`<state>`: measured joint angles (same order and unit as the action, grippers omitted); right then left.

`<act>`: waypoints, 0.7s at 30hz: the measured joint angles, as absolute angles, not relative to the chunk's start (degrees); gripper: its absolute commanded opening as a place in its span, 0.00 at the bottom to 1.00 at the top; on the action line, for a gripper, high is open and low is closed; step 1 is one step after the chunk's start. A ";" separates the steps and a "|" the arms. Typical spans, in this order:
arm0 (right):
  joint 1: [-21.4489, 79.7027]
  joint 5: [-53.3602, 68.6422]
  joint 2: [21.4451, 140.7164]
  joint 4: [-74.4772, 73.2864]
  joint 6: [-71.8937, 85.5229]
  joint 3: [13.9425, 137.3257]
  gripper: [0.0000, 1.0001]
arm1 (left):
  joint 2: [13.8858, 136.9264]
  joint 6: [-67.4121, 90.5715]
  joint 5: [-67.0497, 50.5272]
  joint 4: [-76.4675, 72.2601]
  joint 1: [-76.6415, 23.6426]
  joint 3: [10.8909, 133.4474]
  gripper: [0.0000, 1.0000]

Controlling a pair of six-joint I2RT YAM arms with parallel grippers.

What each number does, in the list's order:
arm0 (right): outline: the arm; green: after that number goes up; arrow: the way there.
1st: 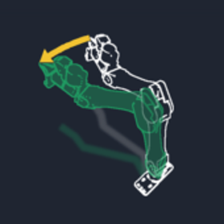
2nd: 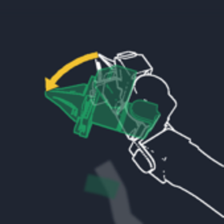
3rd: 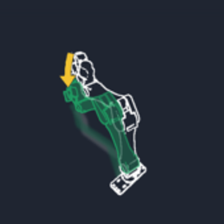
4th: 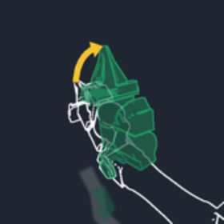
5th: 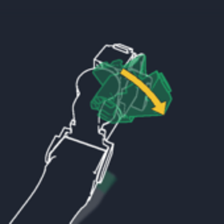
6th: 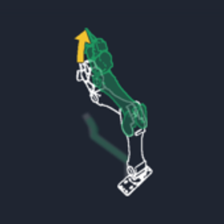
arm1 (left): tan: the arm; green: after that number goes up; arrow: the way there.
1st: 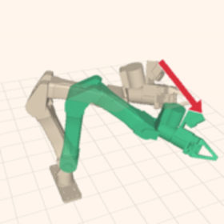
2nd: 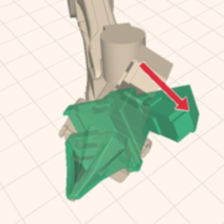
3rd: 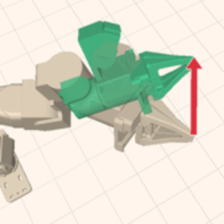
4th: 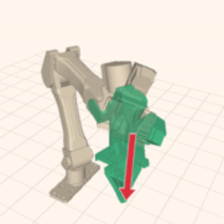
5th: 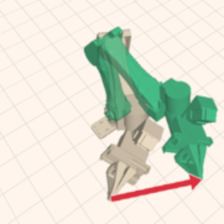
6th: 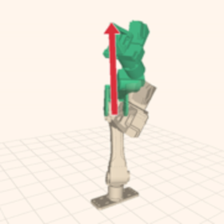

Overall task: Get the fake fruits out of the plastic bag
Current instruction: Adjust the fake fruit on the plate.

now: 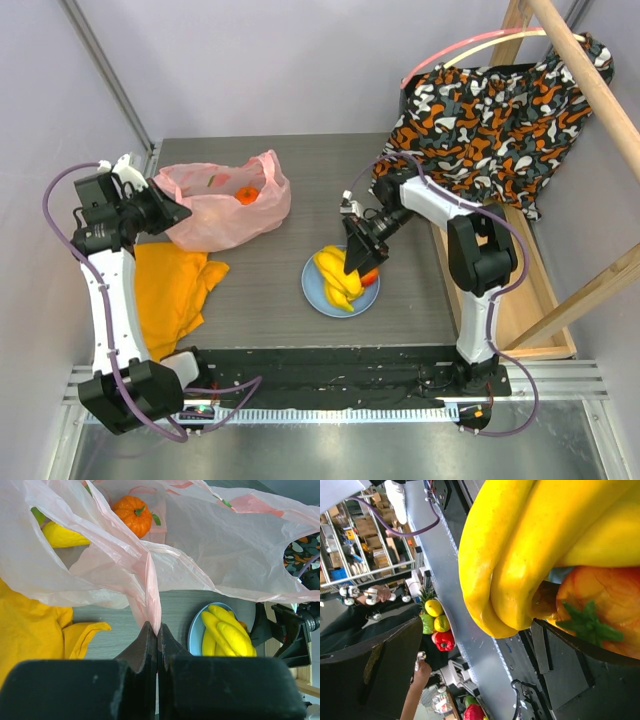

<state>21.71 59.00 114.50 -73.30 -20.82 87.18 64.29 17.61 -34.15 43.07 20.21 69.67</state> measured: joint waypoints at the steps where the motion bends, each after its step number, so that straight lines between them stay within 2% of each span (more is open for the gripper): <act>1: 22.04 58.94 114.56 -73.06 -20.80 87.26 1.00 | 64.23 17.61 -34.15 43.07 20.21 69.65 0.00; 7: 22.63 56.88 117.84 -71.55 -20.86 90.74 0.86 | 63.99 17.58 -34.15 43.13 20.23 69.67 0.00; 9: 22.63 55.99 118.28 -71.09 -20.80 91.05 0.70 | 63.81 17.58 -34.13 43.13 20.23 69.67 0.00; 12: 22.48 54.94 118.28 -70.00 -20.40 91.07 0.57 | 63.42 17.56 -34.13 43.16 20.23 69.67 0.00; 14: 22.44 55.20 118.28 -69.82 -19.35 91.07 0.54 | 63.13 17.54 -34.13 43.16 20.21 69.67 0.00; 18: 22.44 55.66 118.26 -69.84 -17.45 91.59 0.35 | 63.02 17.52 -34.13 43.20 20.23 69.67 0.00; 19: 22.44 55.64 118.26 -69.71 -17.10 91.74 0.24 | 63.02 17.54 -34.15 43.20 20.23 69.67 0.00; 20: 22.48 55.66 118.15 -69.54 -16.58 91.83 0.07 | 63.02 17.54 -34.15 43.18 20.23 69.67 0.00; 21: 22.48 55.81 117.91 -69.19 -15.97 91.85 0.02 | 63.02 17.54 -34.15 43.18 20.21 69.67 0.00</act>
<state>22.48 55.81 117.91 -69.19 -15.97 91.85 63.02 17.54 -34.15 43.18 20.21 69.67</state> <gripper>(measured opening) 0.318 0.017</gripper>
